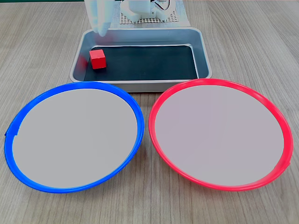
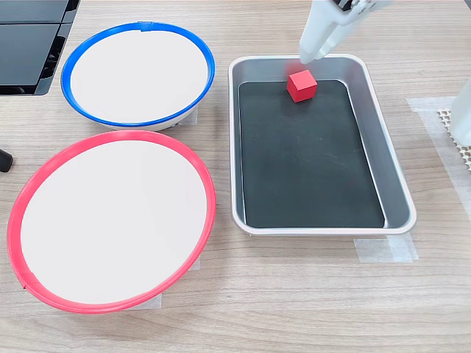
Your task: Move a red block from tray to red dish
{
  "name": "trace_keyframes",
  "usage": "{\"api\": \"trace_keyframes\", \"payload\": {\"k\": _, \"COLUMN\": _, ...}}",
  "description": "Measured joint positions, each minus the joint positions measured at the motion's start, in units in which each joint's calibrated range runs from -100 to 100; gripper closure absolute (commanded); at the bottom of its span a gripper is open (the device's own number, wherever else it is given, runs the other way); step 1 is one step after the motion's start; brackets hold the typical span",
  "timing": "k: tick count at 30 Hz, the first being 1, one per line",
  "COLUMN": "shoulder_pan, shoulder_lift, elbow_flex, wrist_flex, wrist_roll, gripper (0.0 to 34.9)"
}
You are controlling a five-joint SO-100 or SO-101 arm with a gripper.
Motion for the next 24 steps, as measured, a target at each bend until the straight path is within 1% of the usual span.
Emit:
{"api": "trace_keyframes", "payload": {"k": 2, "shoulder_pan": 2.0, "shoulder_lift": 2.8, "elbow_flex": -1.1, "wrist_flex": -0.4, "wrist_roll": 1.4, "gripper": 20.4}}
{"api": "trace_keyframes", "payload": {"k": 7, "shoulder_pan": 4.7, "shoulder_lift": 7.2, "elbow_flex": -1.7, "wrist_flex": -2.0, "wrist_roll": 2.3, "gripper": 20.0}}
{"api": "trace_keyframes", "payload": {"k": 11, "shoulder_pan": 4.6, "shoulder_lift": 9.5, "elbow_flex": -1.5, "wrist_flex": -3.4, "wrist_roll": 2.1, "gripper": 20.1}}
{"api": "trace_keyframes", "payload": {"k": 12, "shoulder_pan": 5.5, "shoulder_lift": 10.1, "elbow_flex": -1.3, "wrist_flex": -4.3, "wrist_roll": 1.8, "gripper": 20.0}}
{"api": "trace_keyframes", "payload": {"k": 17, "shoulder_pan": 5.1, "shoulder_lift": 13.0, "elbow_flex": 1.9, "wrist_flex": -9.2, "wrist_roll": 0.4, "gripper": 19.7}}
{"api": "trace_keyframes", "payload": {"k": 19, "shoulder_pan": 5.0, "shoulder_lift": 13.8, "elbow_flex": 3.3, "wrist_flex": -10.7, "wrist_roll": 0.5, "gripper": 20.2}}
{"api": "trace_keyframes", "payload": {"k": 20, "shoulder_pan": 4.7, "shoulder_lift": 14.2, "elbow_flex": 3.8, "wrist_flex": -11.9, "wrist_roll": 0.5, "gripper": 21.7}}
{"api": "trace_keyframes", "payload": {"k": 22, "shoulder_pan": 4.3, "shoulder_lift": 14.6, "elbow_flex": 4.8, "wrist_flex": -12.2, "wrist_roll": 0.5, "gripper": 31.9}}
{"api": "trace_keyframes", "payload": {"k": 23, "shoulder_pan": 4.2, "shoulder_lift": 14.6, "elbow_flex": 4.9, "wrist_flex": -12.4, "wrist_roll": 0.7, "gripper": 34.6}}
{"api": "trace_keyframes", "payload": {"k": 24, "shoulder_pan": 3.8, "shoulder_lift": 14.7, "elbow_flex": 4.9, "wrist_flex": -13.1, "wrist_roll": 0.4, "gripper": 34.7}}
